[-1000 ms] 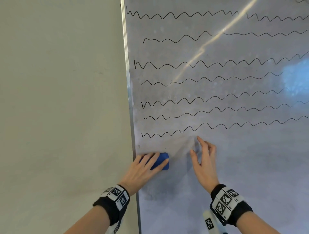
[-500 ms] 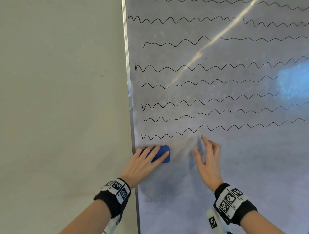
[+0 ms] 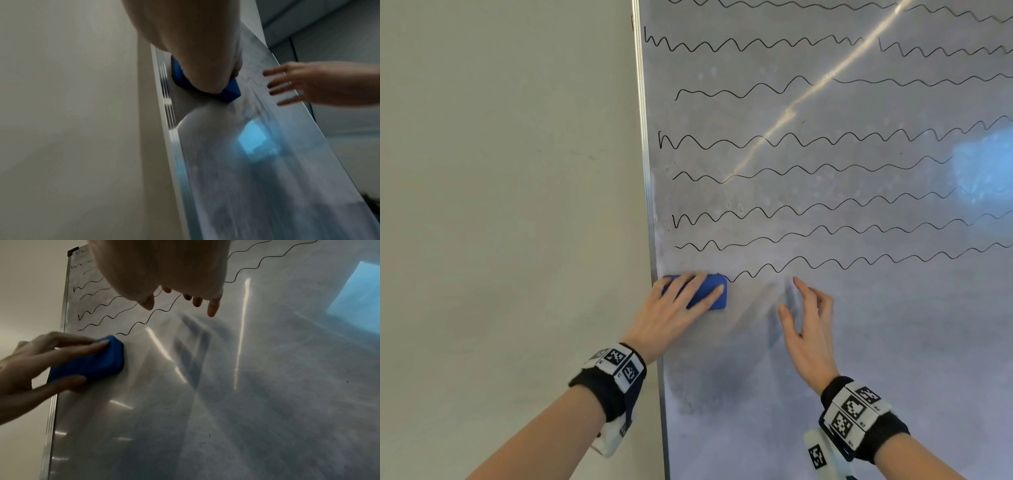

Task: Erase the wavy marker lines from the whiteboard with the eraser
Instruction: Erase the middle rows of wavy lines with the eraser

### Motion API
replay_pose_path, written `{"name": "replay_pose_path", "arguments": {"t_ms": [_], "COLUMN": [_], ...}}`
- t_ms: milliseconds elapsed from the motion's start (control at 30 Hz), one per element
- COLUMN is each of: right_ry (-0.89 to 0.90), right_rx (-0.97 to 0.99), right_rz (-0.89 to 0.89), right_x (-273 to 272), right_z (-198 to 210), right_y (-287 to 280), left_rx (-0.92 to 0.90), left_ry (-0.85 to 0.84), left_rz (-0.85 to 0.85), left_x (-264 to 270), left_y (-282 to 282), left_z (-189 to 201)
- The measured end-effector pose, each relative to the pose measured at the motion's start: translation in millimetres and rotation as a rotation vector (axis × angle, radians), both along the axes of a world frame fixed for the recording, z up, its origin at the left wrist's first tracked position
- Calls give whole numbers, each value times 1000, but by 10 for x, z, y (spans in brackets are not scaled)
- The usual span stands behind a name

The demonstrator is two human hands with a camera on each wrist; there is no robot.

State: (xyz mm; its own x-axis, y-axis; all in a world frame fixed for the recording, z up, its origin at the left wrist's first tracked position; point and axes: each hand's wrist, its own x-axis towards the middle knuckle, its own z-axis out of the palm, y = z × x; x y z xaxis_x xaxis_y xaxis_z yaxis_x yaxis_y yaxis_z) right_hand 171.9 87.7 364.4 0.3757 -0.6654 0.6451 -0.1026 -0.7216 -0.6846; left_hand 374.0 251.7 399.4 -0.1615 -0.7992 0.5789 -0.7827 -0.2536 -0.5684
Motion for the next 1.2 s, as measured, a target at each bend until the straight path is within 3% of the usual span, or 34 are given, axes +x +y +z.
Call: {"name": "replay_pose_path", "arguments": {"t_ms": [133, 333, 433, 567, 700, 767, 900, 1100, 1200], "right_ry": [10, -4, -5, 0, -12, -7, 13, 4, 13], "right_rx": [-10, -12, -12, -9, -7, -5, 3, 13, 6], "right_rz": [0, -8, 0, 13, 7, 13, 5, -44, -46], "right_x": [-19, -21, 6, 27, 34, 13, -56, -211, -262], "right_z": [-22, 67, 35, 11, 76, 73, 33, 3, -45], "right_y": [-8, -91, -62, -47, -76, -81, -122, -229, -237], "left_rx": [151, -42, -25, 125, 29, 11, 124, -22, 24], "left_ry": [-47, 22, 0, -124, -50, -25, -129, -20, -85], "left_rz": [-71, 38, 10, -110, -14, 11, -117, -11, -92], "left_x": [-43, 24, -51, 4, 31, -50, -43, -87, -221], "left_y": [59, -59, -74, -75, -96, -135, -178, -242, -389], "left_z": [-177, 246, 119, 1, 204, 105, -25, 36, -47]}}
